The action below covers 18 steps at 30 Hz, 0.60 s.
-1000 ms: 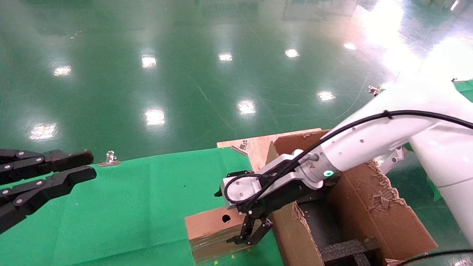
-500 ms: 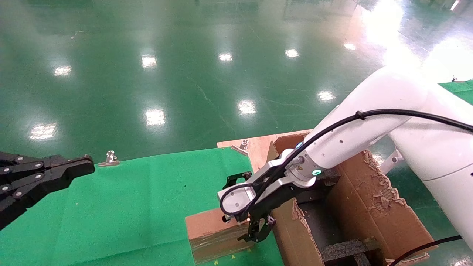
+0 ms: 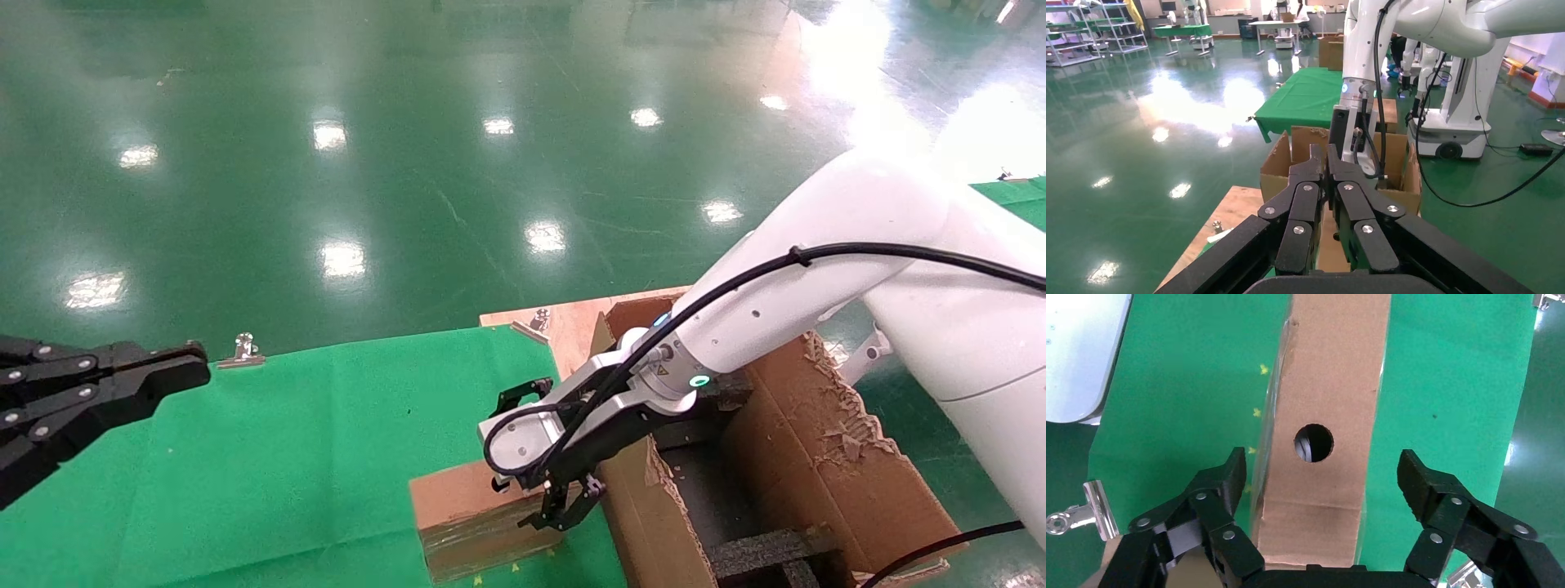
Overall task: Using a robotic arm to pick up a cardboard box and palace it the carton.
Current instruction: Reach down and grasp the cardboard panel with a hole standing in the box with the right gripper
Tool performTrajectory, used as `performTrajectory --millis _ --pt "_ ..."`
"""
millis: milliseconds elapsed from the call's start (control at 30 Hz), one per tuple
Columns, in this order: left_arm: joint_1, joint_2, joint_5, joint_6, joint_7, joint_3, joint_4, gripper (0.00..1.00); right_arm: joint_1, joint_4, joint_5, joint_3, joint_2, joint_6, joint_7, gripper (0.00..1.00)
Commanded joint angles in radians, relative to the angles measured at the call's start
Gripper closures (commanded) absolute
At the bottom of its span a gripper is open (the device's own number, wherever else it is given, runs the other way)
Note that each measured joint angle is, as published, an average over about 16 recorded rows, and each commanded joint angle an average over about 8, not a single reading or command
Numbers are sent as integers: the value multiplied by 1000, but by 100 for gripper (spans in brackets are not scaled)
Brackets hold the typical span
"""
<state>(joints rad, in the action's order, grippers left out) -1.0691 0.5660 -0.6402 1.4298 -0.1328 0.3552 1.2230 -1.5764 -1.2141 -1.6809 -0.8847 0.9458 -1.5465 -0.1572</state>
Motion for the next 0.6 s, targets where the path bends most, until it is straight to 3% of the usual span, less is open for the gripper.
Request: performTrajectory --millis 33,600 --pt "0 0 0 0 0 0 0 0 1 0 1 1 0 0 0 100" --pt "0 0 0 0 0 0 0 0 2 -1 2 4 -1 -2 2 100"
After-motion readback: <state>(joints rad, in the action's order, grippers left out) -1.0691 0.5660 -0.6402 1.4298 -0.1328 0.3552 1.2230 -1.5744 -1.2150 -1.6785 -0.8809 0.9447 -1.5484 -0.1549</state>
